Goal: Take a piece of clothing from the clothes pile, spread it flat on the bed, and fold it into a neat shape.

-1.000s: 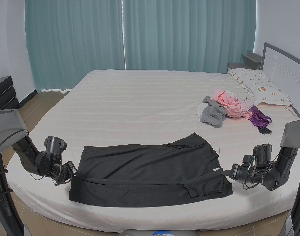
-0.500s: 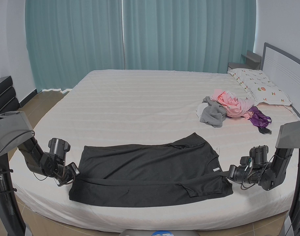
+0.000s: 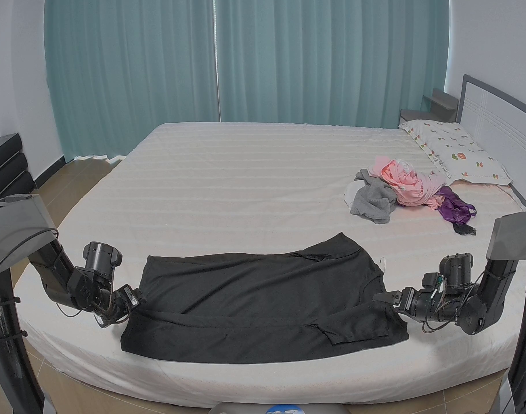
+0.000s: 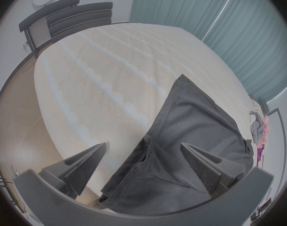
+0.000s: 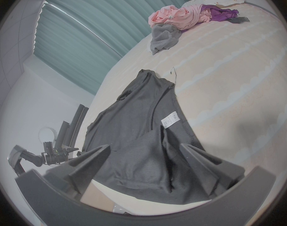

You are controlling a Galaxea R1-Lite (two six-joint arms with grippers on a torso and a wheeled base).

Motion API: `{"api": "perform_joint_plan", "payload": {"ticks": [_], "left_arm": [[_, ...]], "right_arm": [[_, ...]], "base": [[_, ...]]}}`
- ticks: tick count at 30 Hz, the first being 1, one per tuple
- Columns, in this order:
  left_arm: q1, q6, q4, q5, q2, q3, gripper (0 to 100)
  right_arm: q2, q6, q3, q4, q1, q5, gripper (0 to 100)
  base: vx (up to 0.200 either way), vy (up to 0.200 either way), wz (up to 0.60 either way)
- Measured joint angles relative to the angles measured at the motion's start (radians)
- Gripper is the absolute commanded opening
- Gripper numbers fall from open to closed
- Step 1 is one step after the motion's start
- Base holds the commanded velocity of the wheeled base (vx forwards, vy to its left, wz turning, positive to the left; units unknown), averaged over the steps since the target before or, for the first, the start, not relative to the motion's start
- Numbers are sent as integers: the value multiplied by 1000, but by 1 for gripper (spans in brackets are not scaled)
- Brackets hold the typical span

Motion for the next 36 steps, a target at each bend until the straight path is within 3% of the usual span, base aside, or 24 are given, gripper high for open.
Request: {"api": "perform_joint_plan", "payload": {"ticks": [5, 13, 36], "left_arm": [[4, -1, -1, -12, -60, 43, 100], [-5, -61, 3, -16, -129, 86, 100], [-29, -102, -2, -14, -169, 107, 100]], "right_arm": [[-50, 86, 42, -80, 12, -3, 100], [-86, 106, 147, -226, 33, -3, 100], [-90, 109, 178, -231, 38, 1, 100]], "base": [[0, 0, 0], [0, 0, 0], [0, 0, 0]]}}
